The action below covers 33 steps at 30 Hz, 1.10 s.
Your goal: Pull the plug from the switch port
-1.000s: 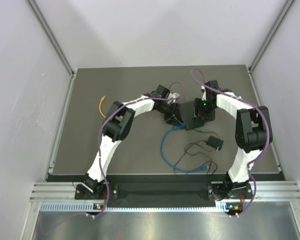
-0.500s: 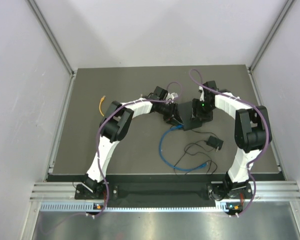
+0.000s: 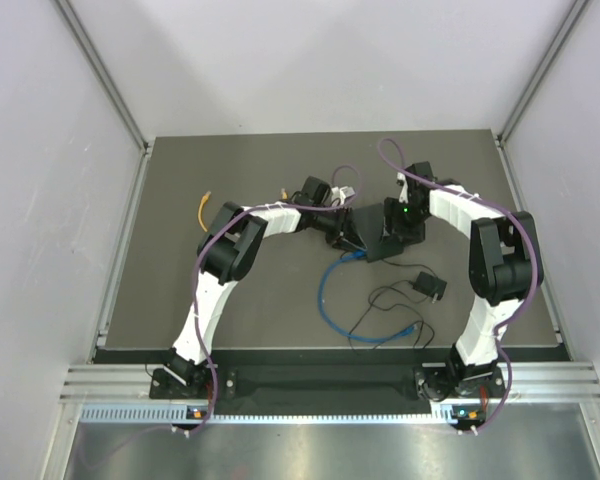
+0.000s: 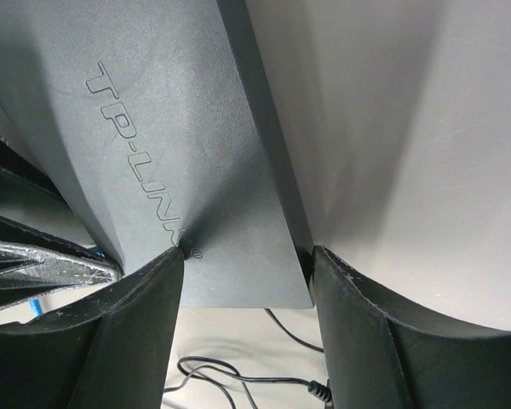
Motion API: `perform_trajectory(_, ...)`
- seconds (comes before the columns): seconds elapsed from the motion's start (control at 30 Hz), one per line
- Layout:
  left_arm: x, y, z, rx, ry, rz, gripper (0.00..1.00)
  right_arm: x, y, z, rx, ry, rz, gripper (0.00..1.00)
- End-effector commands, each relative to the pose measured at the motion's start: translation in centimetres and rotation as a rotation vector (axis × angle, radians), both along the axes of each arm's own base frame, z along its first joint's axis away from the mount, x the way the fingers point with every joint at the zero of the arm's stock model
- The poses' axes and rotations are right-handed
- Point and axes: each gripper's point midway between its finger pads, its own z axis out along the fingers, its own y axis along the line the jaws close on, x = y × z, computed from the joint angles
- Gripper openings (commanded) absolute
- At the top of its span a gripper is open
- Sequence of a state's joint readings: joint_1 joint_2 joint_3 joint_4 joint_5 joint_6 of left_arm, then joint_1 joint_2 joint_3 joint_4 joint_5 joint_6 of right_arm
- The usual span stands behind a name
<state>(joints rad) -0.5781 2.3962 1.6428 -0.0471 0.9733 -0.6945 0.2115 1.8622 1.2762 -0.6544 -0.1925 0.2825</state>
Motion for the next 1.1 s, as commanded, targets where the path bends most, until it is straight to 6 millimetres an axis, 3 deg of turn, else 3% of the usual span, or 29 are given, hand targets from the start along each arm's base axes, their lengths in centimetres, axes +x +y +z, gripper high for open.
perform_trajectory(0.0, -0.6, 0.4, 0.6, -0.064, -0.062, -0.035, 0.33, -1.3, 0.8, -1.6, -0.005, 0.057, 0.032, 0.61)
perform_trajectory(0.17, -0.3, 0.9, 0.8, -0.065, -0.108, -0.045, 0.45, -1.2, 0.7, -1.5, -0.007, 0.053, 0.031, 0.61)
perform_trajectory(0.33, -0.6, 1.3, 0.4, -0.052, -0.123, -0.048, 0.47, -1.2, 0.7, -1.5, -0.007, 0.053, 0.031, 0.61)
perform_trajectory(0.53, -0.4, 1.4, -0.4, -0.022, -0.119, -0.035, 0.34, -1.1, 0.7, -1.4, -0.005, 0.051, 0.029, 0.61)
perform_trajectory(0.83, -0.1, 1.2, -0.7, 0.000, -0.084, -0.005, 0.29, -1.2, 0.7, -1.2, -0.004, 0.049, 0.030, 0.62)
perform_trajectory(1.07, -0.1, 1.3, -1.7, 0.076, 0.053, 0.016, 0.00, -0.8, 0.5, -0.6, -0.047, 0.018, 0.044, 0.61)
